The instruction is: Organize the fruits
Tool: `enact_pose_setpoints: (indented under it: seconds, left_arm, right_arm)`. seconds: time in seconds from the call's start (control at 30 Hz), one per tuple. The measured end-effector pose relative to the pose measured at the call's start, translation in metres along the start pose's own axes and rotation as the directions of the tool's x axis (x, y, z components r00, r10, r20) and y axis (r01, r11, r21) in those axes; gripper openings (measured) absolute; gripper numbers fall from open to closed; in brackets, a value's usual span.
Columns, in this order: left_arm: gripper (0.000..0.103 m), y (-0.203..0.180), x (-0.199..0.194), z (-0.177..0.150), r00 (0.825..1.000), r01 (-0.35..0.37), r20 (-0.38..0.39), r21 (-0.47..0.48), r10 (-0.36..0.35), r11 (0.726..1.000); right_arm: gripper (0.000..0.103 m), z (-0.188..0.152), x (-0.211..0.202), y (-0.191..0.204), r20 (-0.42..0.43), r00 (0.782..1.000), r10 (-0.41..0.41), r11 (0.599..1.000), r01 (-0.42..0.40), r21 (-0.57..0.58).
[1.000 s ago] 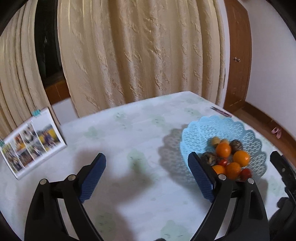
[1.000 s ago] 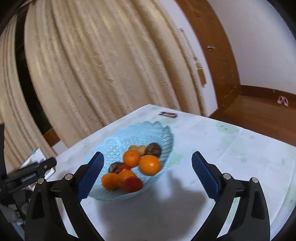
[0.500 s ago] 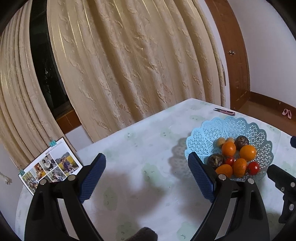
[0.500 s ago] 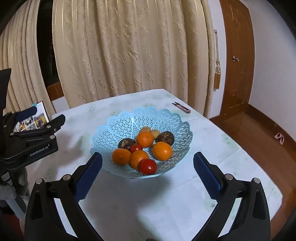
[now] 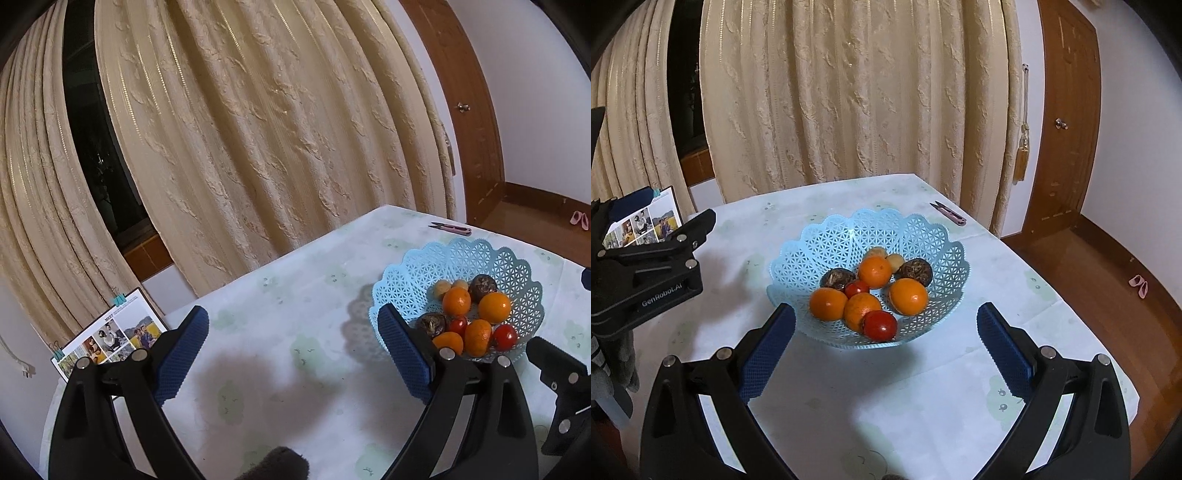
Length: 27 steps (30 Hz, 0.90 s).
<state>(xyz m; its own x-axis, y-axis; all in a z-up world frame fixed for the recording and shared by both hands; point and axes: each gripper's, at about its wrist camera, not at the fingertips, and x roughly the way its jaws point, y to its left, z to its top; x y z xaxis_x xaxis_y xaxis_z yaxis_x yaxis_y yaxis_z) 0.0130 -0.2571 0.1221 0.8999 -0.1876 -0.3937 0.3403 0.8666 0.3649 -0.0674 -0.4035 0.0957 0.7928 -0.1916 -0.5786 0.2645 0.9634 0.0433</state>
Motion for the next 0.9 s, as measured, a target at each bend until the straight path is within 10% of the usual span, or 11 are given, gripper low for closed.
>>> enact_pose_setpoints:
  seconds: [0.9]
  left_arm:
    - [0.092,-0.018,0.002,-0.012,0.999,0.032,-0.046,0.039,-0.03,0.999]
  right_arm:
    - [0.1,-0.004,0.012,0.002,-0.051,0.998,0.027,1.0,-0.026,0.017]
